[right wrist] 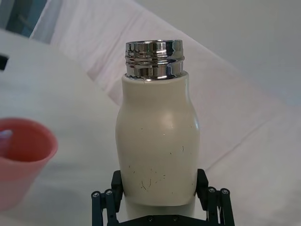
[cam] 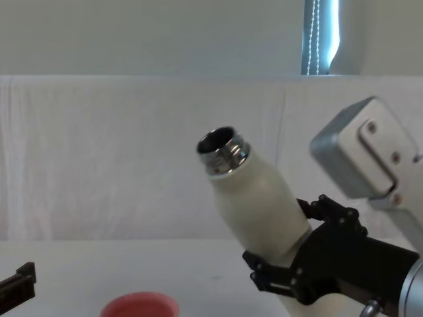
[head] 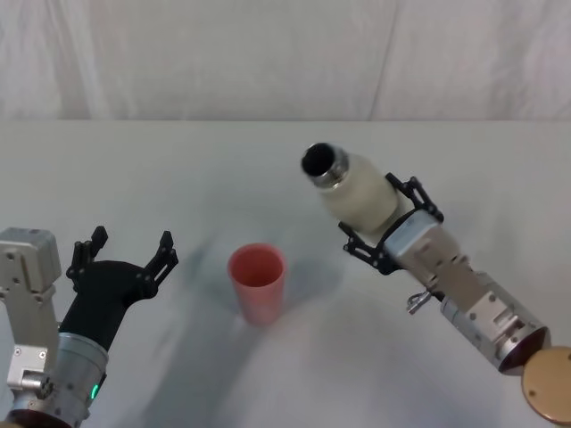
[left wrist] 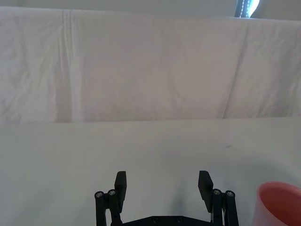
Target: Grasp the thermos with one hand and pour water into the cup lid.
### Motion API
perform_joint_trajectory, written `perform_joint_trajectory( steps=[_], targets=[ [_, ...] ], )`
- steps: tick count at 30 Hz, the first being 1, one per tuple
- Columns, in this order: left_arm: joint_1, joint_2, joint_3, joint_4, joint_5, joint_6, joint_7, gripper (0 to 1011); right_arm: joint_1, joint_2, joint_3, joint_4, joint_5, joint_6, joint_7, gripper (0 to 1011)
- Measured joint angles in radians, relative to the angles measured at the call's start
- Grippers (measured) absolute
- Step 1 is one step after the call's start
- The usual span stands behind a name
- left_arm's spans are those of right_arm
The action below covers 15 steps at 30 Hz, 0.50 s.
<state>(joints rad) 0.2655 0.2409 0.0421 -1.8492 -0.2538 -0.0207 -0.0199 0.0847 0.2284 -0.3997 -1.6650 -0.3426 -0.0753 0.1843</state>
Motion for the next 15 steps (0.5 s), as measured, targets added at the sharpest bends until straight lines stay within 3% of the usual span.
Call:
perform_joint_trajectory(
  steps=[1,3,4,15],
  targets=[
    [0.0,0.0,0.0,0.0,0.0,0.0,0.0,1001,0.0,0.0,0.0,0.0,0.0,0.0,0.0,950],
    [0.0,0.0,0.0,0.0,0.0,0.0,0.0,1001,-0.005,-0.014,0.02,0.003,0.058,0.007,0.016,950],
    [0.0,0.0,0.0,0.0,0.0,0.0,0.0,1001,-0.005,-0.014,0.02,0.003,0.058,0.007,0.016,950],
    [0.0,0.0,0.0,0.0,0.0,0.0,0.0,1001,-0.01,-0.053,0.081,0.018,0.273,0.059,0.082,950]
  ],
)
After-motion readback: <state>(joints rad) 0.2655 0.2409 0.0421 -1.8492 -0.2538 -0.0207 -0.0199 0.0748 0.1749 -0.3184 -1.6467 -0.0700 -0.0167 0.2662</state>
